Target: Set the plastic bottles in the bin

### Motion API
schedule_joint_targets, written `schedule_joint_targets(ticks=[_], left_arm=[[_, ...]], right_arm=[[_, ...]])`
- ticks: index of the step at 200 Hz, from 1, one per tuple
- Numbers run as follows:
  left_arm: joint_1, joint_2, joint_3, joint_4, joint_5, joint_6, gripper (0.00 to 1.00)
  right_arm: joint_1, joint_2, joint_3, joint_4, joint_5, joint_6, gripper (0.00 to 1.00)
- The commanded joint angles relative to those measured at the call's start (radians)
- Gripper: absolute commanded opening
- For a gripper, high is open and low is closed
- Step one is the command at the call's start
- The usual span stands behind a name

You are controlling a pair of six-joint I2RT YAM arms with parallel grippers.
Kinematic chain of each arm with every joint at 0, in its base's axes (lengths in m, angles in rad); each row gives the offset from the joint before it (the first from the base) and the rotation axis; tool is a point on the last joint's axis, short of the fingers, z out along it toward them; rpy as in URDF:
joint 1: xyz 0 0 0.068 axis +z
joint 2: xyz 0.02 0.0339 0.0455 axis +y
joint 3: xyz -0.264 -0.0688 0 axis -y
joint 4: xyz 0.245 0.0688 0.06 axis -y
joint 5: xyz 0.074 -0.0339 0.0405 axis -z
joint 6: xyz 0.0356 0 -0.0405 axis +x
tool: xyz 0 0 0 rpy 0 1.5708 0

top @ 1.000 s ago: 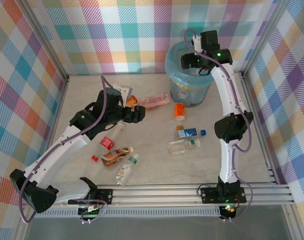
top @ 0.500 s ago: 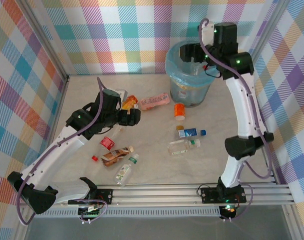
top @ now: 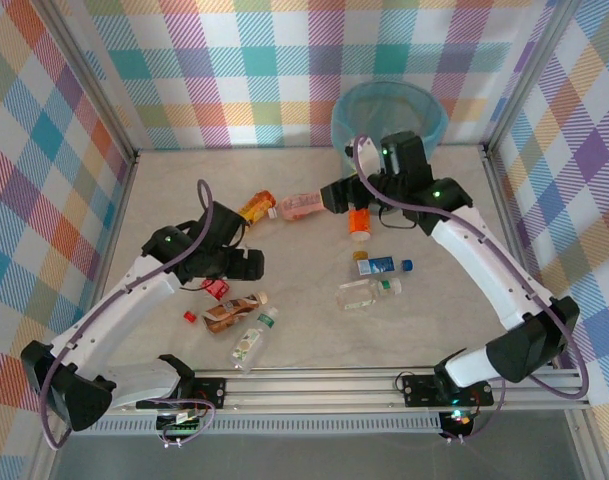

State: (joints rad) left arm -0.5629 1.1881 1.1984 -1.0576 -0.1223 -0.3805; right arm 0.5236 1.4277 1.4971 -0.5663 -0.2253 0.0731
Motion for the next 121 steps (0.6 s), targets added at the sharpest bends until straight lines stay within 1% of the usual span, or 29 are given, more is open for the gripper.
schedule_joint_targets(ticks=[1,36,63,91,121], left_arm=[[0.097,0.072,-0.009,0.007,-0.038,0.03,0.95],[0.235,0.233,-0.043,0.081,-0.029,0.104,0.95],[0.313,0.302,-0.091,0.143,0.026,0.12,0.96],[0.364,0.358,-0.13,0.184,0.087,0.142,0.96],[0.368,0.407,-0.156,0.201,0.112,0.149,0.94]], right_arm=[[0.012,-0.053,-0.049,0.097,-0.079,0.059,0.83],[0.016,-0.096,-0.084,0.06,-0.077,0.022,0.84],[0.016,-0.142,-0.128,0.075,-0.054,-0.015,0.86],[0.016,-0.171,-0.164,0.076,-0.024,-0.04,0.87],[0.016,-0.171,-0.18,0.071,-0.016,-0.046,0.88]])
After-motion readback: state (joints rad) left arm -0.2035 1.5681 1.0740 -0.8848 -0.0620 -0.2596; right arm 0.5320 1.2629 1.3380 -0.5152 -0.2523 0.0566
